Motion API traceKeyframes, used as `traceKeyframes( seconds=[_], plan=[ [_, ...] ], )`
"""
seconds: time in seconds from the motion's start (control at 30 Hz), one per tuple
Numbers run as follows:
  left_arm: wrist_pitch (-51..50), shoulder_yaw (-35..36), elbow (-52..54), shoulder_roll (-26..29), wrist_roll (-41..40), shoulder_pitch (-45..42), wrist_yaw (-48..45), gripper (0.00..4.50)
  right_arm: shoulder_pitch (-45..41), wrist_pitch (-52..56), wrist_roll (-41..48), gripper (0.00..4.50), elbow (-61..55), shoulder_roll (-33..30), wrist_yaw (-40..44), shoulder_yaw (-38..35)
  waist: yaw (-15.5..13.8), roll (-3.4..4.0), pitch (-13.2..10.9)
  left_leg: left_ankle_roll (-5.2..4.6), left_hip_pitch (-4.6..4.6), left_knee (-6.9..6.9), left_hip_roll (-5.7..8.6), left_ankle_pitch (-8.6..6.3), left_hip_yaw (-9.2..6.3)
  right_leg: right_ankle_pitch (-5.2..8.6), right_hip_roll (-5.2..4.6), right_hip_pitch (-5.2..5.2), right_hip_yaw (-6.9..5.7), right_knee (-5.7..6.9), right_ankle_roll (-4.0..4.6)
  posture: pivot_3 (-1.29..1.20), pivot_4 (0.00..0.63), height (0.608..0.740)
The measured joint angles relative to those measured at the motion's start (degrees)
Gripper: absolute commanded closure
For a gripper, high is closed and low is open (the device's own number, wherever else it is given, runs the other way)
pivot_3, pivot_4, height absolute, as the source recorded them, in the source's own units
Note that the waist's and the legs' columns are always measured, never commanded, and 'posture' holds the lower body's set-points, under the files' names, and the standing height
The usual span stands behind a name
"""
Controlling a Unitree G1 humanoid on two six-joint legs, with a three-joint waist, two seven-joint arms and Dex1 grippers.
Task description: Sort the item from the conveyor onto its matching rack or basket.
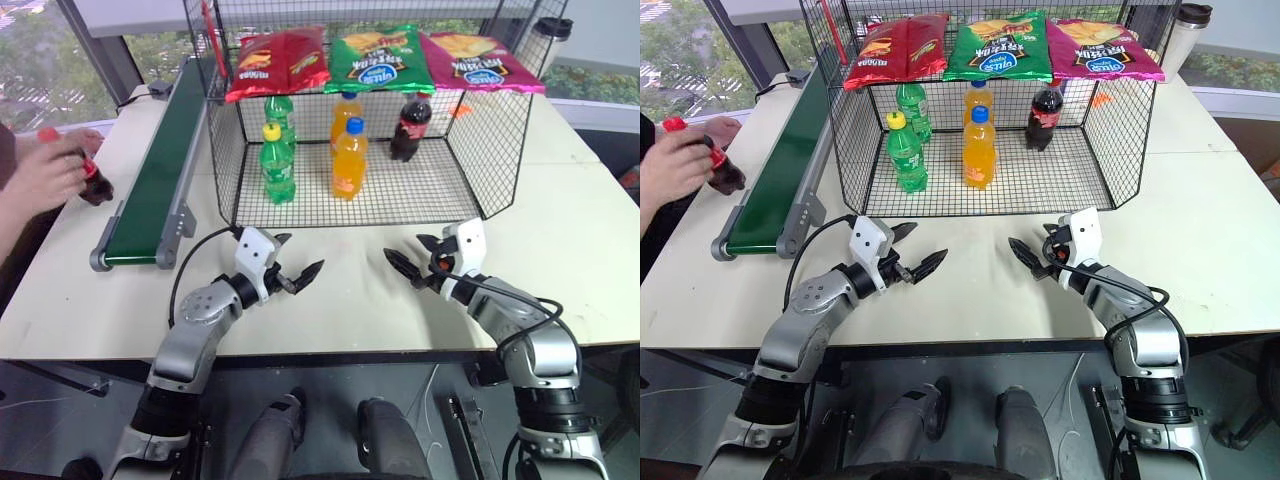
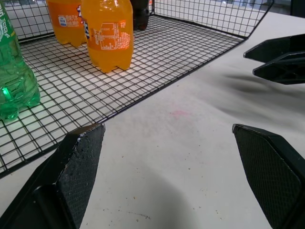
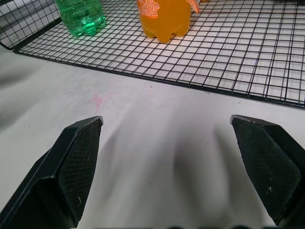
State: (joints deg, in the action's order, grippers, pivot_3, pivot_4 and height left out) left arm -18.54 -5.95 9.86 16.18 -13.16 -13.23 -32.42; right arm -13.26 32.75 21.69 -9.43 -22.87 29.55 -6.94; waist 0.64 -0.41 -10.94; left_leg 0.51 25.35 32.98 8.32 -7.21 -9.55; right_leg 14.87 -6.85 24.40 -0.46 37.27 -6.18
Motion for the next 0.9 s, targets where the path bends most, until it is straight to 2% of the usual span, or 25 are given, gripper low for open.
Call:
traceKeyframes(
  seconds=[0.9],
  plan=[
    [0.71, 0.01, -0.29, -0.33, 0.11, 0.07, 0.64, 0.0, 0.55, 0.58, 1.0, 0.05, -4.01, 0.02, -0.02, 2.15, -0.03, 0.0, 0.0, 0.0, 0.01, 0.0, 0.0, -0.01, 0.0, -0.01, 0.0, 0.0, 0.0, -0.05, -0.01, 0.0, 0.15, 0.738]
  ],
)
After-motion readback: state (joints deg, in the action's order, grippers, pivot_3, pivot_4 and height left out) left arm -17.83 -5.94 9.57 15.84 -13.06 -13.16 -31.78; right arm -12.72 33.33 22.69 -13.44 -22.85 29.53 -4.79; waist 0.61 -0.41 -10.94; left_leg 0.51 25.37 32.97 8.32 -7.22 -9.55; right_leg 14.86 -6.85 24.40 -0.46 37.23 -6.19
